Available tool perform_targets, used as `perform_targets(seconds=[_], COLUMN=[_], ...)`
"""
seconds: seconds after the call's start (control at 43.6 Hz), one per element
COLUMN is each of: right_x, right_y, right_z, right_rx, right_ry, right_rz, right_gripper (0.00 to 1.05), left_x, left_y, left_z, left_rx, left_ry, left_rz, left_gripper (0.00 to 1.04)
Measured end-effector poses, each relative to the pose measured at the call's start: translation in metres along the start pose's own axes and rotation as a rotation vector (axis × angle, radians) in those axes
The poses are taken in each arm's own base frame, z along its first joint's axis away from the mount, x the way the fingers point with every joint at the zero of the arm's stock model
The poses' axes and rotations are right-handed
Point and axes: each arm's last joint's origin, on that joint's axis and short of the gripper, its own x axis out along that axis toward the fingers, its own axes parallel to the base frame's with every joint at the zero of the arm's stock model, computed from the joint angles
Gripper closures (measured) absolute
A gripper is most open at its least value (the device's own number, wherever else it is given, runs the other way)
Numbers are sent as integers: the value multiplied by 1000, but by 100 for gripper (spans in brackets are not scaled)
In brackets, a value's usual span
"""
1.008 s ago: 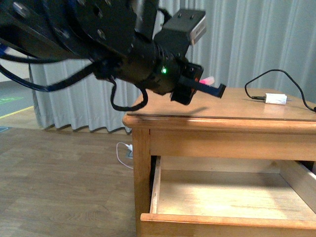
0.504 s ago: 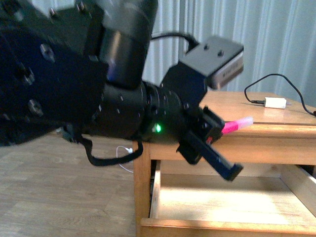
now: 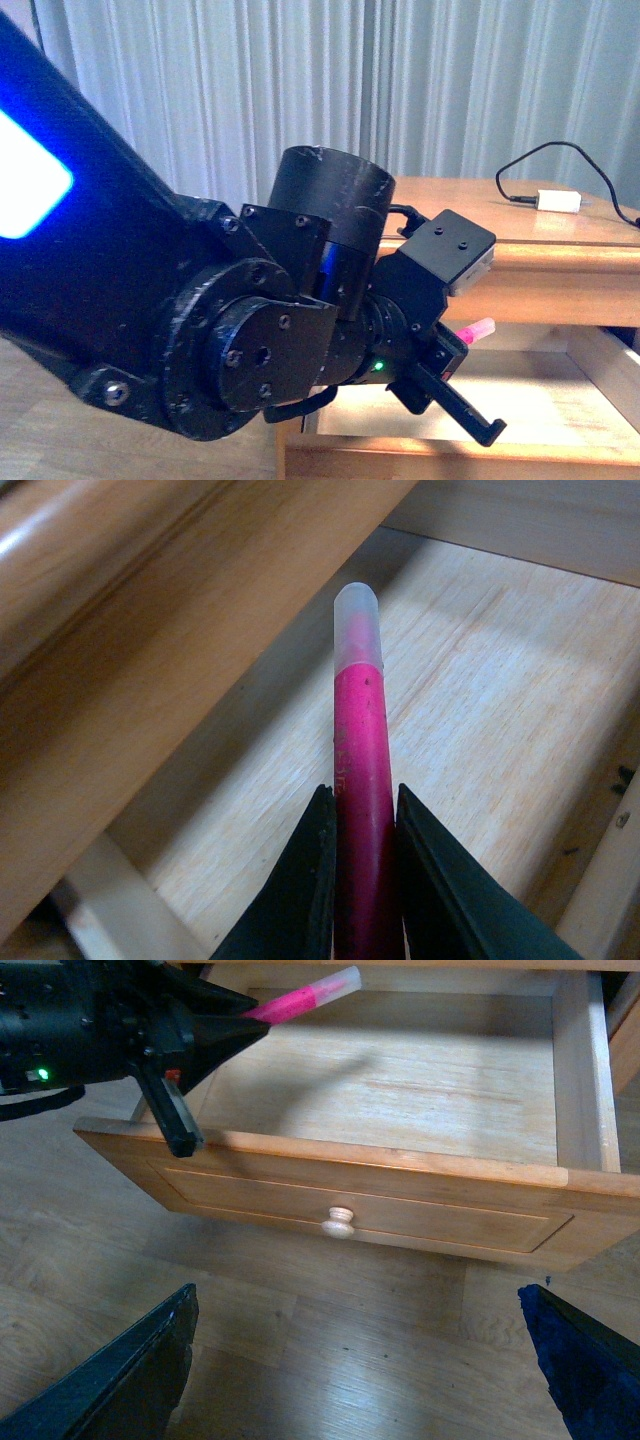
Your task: Place pink marker in drawer with both arms
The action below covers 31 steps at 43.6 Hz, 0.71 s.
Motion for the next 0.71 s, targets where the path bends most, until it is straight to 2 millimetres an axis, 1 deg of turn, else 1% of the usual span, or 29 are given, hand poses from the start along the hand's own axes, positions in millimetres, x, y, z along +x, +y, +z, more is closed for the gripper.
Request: perform_targets(seconds=[0.092,0.115,0.137,0.206,0.229,0.344,0.367,0.412,0.435,0.481,0.504,0.573,0.596,0.664,0.687,0.71], right_x=[0,0,0,0,0,0,0,0,0,0,0,0,0,0,0,0], right_y=[0,0,0,0,0,0,0,0,0,0,0,0,0,0,0,0], right_z=[0,0,0,0,0,0,0,0,0,0,0,0,0,0,0,0], right_rx=[0,0,0,0,0,0,0,0,0,0,0,0,0,0,0,0], right_ry=[0,0,0,0,0,0,0,0,0,1,0,0,0,0,0,1], right_rz=[0,0,0,0,0,0,0,0,0,0,0,0,0,0,0,0], right_gripper=[8,8,8,8,8,8,8,8,8,8,8,8,8,8,8,8], left_x=[9,10,11,12,12,11,10,6,5,-3,-6,-24,-28,-53,-57,-67], left_y=[-4,-5,-5,-7,-7,-7,-7,-5,-4,-1,0,8,9,18,19,22], left_z=[0,0,1,1,1,0,0,0,0,3,4,11,13,25,24,27], left_rx=[-41,-51,-56,-64,-66,-84,-86,-110,-119,-137,-143,-167,-168,-188,-191,-195], left_ry=[-1,0,2,9,10,31,32,46,47,48,46,24,18,-30,-33,-47], left_rz=[6,3,4,-1,-2,19,21,44,48,76,82,142,152,204,215,239], left_gripper=[90,88,82,72,70,54,52,45,43,36,34,23,22,11,9,6])
